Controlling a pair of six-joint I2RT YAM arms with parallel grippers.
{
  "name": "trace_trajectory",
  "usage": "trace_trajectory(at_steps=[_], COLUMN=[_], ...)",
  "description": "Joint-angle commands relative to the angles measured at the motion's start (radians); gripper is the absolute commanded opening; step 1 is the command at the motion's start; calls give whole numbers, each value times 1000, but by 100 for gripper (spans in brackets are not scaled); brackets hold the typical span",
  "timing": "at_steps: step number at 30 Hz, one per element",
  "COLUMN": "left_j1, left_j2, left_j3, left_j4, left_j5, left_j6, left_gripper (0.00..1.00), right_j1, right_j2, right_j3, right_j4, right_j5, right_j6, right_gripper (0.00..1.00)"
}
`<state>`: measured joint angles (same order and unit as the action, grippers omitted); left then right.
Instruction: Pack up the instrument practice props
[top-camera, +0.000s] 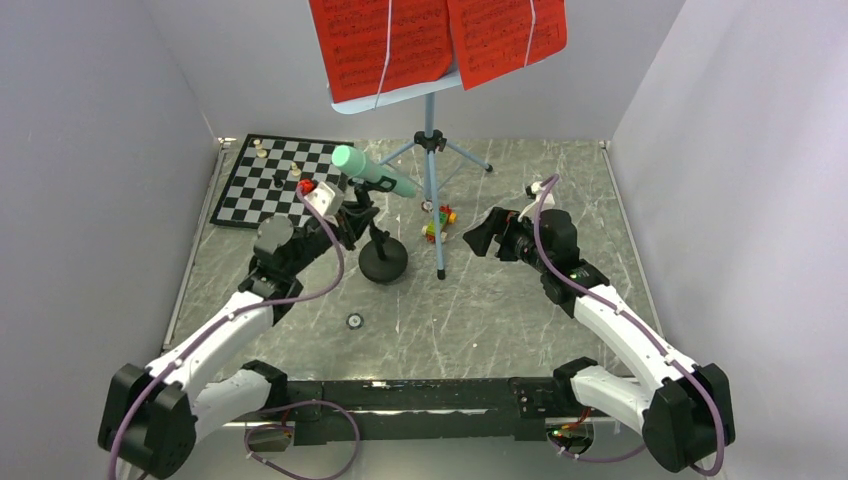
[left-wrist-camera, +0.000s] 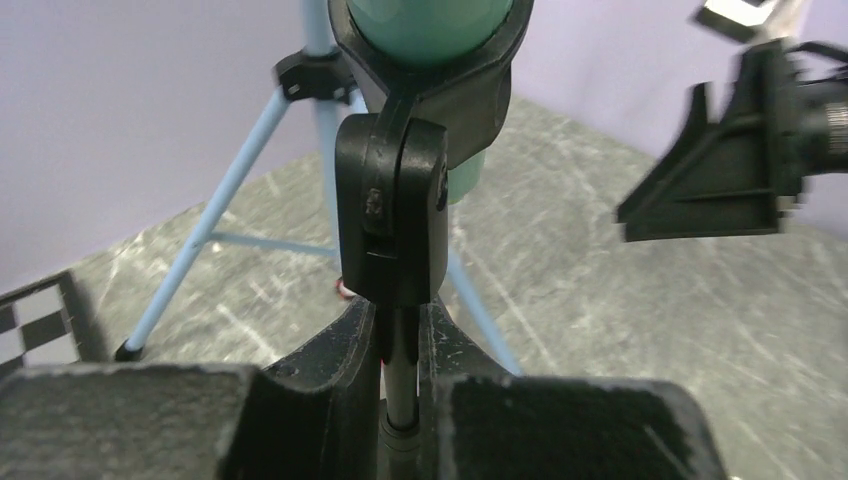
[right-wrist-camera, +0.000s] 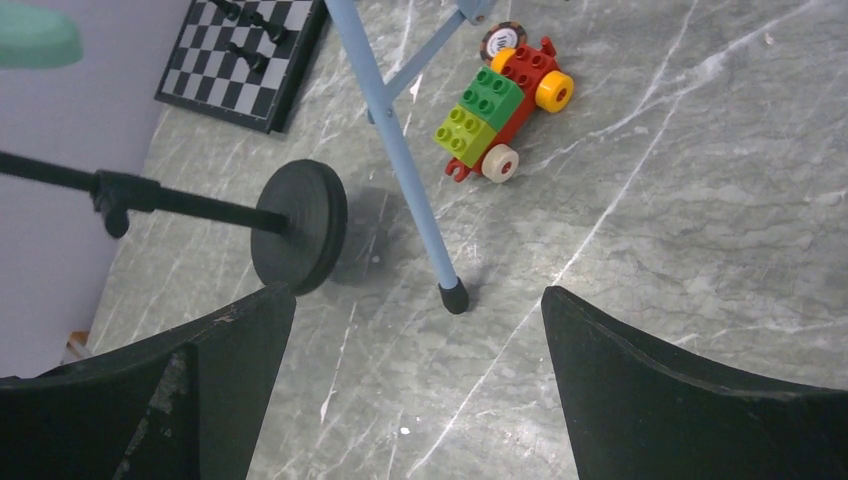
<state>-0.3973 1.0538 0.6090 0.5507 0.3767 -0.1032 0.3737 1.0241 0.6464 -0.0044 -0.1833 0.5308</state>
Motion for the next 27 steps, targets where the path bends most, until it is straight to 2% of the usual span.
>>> trace_trajectory(at_steps=[1, 8, 14, 19, 23, 27], left_j1=[-81, -265, -408, -474, -513, -528], left_j2=[-133, -210, -193, -157, -140, -138], left_j3=[-10, -106, -181, -206, -221, -237], left_j4=[102, 103, 194, 266, 309, 351], left_j5=[30, -108, -262, -416, -542, -633], left_j6=[-52, -26, 13, 43, 47, 38], left_gripper=[0, 0, 0, 0, 0, 0], right_j1=[0, 24, 125, 134, 134, 132], right_j2=[-25, -31, -11, -4, -3, -14], right_j3=[39, 15, 24, 1, -66, -101], right_j4=[26, 79, 87, 85, 186, 187], right_j5=[-72, -157, -121, -149, -206, -158], right_j6=[15, 32, 24, 18, 71, 117], right_gripper=[100, 100, 100, 100, 98, 97])
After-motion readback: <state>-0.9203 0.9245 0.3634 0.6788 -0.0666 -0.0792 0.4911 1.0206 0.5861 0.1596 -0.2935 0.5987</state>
